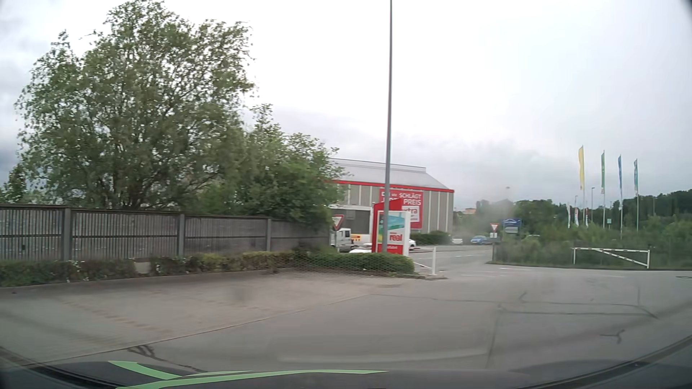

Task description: Follow the waypoints while adhering to traffic rules and regulations

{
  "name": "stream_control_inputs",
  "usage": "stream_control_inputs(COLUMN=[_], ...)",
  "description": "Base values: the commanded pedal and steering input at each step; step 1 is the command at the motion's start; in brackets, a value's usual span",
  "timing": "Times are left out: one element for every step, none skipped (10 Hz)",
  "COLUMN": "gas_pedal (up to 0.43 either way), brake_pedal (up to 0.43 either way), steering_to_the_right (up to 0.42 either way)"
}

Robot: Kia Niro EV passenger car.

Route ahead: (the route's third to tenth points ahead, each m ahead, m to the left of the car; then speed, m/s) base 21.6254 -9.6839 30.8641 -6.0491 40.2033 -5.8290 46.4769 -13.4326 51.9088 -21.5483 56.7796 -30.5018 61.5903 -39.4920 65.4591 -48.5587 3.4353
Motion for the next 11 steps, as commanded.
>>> stream_control_inputs(gas_pedal=[0.067, 0.059, 0.047, 0.039, 0.039, 0.028, 0.028, 0.020, 0.020, 0.020, 0.020], brake_pedal=[0.000, 0.000, 0.000, 0.000, 0.000, 0.000, 0.000, 0.000, 0.000, 0.000, 0.000], steering_to_the_right=[0.539, 0.509, 0.469, 0.430, 0.396, 0.364, 0.350, 0.350, 0.353, 0.358, 0.364])
